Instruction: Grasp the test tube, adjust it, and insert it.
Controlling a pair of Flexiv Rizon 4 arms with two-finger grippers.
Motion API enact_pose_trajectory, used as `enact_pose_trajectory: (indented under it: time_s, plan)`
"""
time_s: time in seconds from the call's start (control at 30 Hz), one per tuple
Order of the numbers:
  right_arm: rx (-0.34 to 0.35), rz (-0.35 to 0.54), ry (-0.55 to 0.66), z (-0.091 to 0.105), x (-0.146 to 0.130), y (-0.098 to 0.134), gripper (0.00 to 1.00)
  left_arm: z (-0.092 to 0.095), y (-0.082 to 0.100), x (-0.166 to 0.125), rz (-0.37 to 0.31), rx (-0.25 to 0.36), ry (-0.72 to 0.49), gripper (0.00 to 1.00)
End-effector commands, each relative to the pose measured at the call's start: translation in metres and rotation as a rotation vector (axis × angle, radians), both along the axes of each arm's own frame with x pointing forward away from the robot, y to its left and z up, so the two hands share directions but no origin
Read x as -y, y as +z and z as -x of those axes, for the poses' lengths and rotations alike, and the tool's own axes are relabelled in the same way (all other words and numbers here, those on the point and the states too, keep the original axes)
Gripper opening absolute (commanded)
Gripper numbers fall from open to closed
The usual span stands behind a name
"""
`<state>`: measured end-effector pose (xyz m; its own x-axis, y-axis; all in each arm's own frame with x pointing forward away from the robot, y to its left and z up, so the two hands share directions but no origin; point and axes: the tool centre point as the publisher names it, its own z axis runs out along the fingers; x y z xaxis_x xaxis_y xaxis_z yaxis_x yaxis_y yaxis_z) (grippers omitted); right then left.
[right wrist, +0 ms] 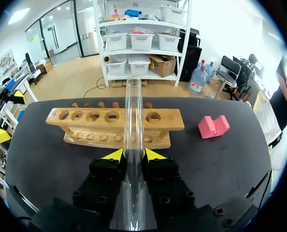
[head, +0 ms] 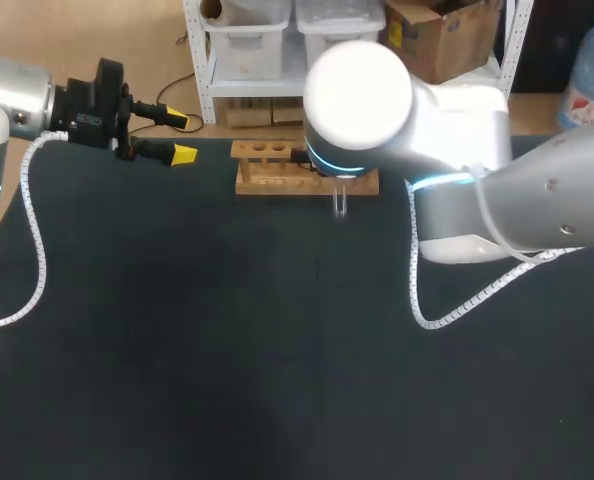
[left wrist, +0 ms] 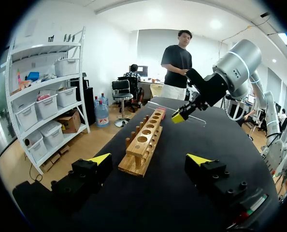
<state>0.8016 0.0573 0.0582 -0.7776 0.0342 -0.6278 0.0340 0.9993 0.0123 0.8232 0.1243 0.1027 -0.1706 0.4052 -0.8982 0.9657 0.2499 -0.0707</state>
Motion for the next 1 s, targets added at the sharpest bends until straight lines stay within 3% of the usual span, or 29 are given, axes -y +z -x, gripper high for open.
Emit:
enact_pose_trajectory:
  time_s: [0.03, 1.0]
  plan:
    - [-0.004, -0.002, 0.000, -0.008, -0.002, -0.003, 0.00, 0.001, -0.001, 0.000, 0.002, 0.002, 0.001, 1.00]
    - [-0.056, -0.020, 0.022, -0.017, -0.010, -0.021, 0.00, 0.001, -0.001, 0.000, 0.002, 0.002, 0.001, 1.00]
